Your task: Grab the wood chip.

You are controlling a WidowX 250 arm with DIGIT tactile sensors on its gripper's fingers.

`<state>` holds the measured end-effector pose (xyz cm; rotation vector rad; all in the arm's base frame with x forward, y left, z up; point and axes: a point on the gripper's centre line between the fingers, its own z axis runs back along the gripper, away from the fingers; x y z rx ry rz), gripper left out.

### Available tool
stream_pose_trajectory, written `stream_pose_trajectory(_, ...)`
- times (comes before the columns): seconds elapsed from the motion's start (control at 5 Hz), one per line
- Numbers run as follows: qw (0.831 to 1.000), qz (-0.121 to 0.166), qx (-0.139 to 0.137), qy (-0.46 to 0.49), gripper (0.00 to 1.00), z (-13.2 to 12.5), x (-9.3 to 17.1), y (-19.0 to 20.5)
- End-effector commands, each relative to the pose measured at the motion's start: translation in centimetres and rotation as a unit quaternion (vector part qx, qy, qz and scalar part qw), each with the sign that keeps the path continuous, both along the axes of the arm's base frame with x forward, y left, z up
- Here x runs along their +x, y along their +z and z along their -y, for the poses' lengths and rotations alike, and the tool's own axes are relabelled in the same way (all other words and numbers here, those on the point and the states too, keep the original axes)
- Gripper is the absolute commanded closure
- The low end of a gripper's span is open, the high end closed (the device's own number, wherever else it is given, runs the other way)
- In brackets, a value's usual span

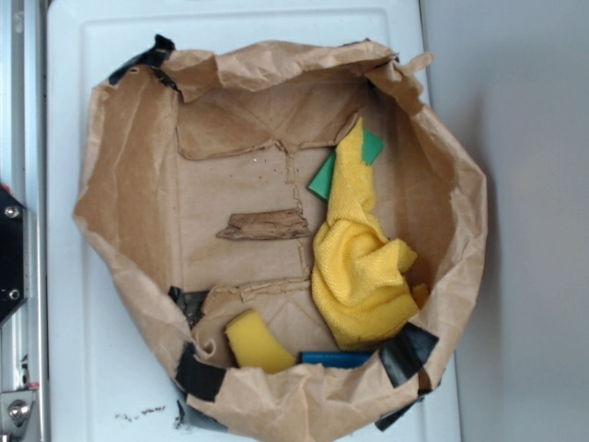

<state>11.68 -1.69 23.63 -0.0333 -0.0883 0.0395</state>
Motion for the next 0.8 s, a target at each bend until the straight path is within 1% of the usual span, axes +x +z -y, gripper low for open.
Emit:
stream_pose_trajectory(0.0,1.0,0.0,0.0,0.0,0.0,0.0,0.0,0.0)
stream_pose_trajectory(0.2,1.0,0.002,-0.021,0.002,0.0,-1.0,-5.0,1.3)
stream_pose_trajectory(0.6,1.0,0.002,-0.021,0.002,0.0,-1.0,-5.0,1.3)
